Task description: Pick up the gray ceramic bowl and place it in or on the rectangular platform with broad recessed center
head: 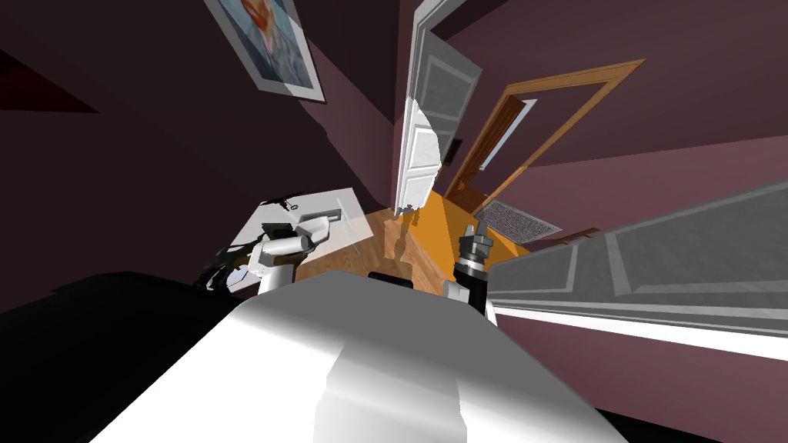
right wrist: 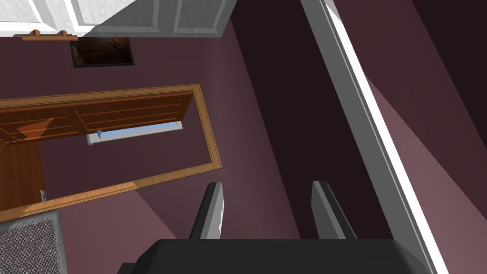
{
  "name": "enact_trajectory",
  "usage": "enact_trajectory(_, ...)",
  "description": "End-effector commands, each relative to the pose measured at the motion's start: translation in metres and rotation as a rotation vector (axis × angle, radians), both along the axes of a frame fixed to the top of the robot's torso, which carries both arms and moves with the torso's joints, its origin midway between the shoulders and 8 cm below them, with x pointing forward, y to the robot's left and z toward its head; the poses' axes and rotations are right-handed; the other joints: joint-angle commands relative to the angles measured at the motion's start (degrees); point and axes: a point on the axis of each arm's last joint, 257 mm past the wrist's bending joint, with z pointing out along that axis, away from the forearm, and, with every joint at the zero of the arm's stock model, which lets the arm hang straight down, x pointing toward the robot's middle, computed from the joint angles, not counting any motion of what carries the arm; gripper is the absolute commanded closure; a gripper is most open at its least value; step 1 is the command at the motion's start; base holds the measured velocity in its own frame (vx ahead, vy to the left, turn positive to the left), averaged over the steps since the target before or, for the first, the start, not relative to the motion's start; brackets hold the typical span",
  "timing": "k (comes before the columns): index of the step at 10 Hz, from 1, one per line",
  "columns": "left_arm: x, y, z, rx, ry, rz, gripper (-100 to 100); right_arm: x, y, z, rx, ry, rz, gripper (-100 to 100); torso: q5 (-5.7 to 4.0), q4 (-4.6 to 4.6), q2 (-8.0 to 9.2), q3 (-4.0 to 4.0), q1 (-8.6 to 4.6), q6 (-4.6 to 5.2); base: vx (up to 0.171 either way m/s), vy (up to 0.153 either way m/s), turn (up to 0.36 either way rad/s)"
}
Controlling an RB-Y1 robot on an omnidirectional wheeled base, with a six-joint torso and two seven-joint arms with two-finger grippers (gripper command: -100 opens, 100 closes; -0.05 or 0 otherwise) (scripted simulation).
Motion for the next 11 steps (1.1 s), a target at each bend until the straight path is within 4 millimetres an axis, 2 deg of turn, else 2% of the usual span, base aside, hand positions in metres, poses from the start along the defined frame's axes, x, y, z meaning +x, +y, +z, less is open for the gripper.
enact_trajectory(1,-0.007,0.012,0.007,-0.004,-0.004,0.035,100,0.000,0.000,0.000,0.000,0.000,0.000,0,0.00,0.00,0.00,0.00,0.00,0.00,-0.039,0.055,-0.196)
enact_trajectory(5,-0.014,0.031,0.021,-0.032,-0.014,0.095,100,0.000,0.000,0.000,0.000,0.000,0.000,0,-0.07,0.04,-0.17,-0.06,0.04,-0.02,-0.009,0.085,-0.166)
enact_trajectory(11,-0.018,0.054,0.042,-0.137,-0.035,0.172,100,0.000,0.000,0.000,0.000,0.000,0.000,0,-0.14,0.06,-0.62,-0.26,0.31,0.12,0.074,0.188,-0.265)
